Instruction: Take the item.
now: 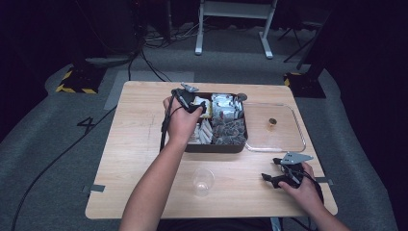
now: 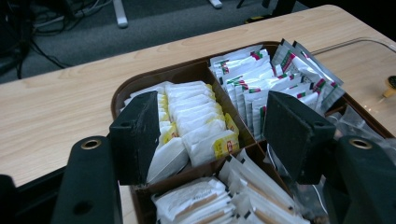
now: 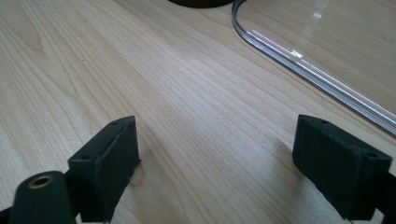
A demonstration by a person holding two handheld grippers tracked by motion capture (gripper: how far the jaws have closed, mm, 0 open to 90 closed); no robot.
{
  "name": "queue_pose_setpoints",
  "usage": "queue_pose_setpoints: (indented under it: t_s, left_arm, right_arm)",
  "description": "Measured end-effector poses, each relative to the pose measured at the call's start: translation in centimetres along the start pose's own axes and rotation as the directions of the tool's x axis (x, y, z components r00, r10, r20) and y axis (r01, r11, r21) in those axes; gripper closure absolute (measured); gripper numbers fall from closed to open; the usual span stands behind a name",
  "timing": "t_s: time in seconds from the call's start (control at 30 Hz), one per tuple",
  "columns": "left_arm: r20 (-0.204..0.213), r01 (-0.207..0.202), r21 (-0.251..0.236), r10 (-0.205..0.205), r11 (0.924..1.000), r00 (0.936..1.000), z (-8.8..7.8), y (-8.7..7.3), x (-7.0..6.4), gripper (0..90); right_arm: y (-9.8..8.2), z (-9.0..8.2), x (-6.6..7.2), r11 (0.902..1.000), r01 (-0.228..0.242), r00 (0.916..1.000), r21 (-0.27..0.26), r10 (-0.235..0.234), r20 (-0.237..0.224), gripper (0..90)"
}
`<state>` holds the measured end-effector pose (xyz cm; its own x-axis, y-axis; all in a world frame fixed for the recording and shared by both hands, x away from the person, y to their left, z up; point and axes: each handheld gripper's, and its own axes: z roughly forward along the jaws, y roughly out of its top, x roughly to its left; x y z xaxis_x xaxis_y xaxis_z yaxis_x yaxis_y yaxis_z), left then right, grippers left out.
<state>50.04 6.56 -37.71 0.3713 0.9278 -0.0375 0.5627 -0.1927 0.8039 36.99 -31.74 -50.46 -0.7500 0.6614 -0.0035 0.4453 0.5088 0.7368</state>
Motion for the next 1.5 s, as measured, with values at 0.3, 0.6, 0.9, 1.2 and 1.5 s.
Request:
queue_pose_setpoints:
  t_s: [0.3,0.6,0.9,1.2,1.5]
  left_arm:
    - [0.009,0.025,0.077,-0.026,0.9967,0.9996,3.2,0.3,0.4,37.5]
    - [0.021,0.061,0.134,-0.065,0.9891,0.9977,5.3,0.4,0.4,40.6]
    - [0.053,0.079,0.194,-0.091,0.9779,0.9944,7.5,-0.1,0.2,52.0]
    - [0.065,0.098,0.244,-0.118,0.9648,0.9909,8.9,-1.2,0.3,56.8]
    - [0.063,0.084,0.274,-0.105,0.9580,0.9924,9.6,-1.6,0.4,58.9]
  right_arm:
    - [0.0,0.0,-0.1,1.0000,0.000,1.0000,0.000,0.000,-0.007,14.8]
    - [0.0,0.0,-0.1,1.0000,0.004,1.0000,0.001,-0.004,-0.009,14.8]
    - [0.0,0.0,-0.2,1.0000,0.007,0.9999,0.001,-0.007,-0.010,14.8]
    - [0.0,0.0,-0.2,1.0000,0.008,0.9999,0.001,-0.008,-0.010,14.8]
    - [0.0,0.0,-0.1,1.0000,0.006,0.9999,0.002,-0.006,-0.011,14.8]
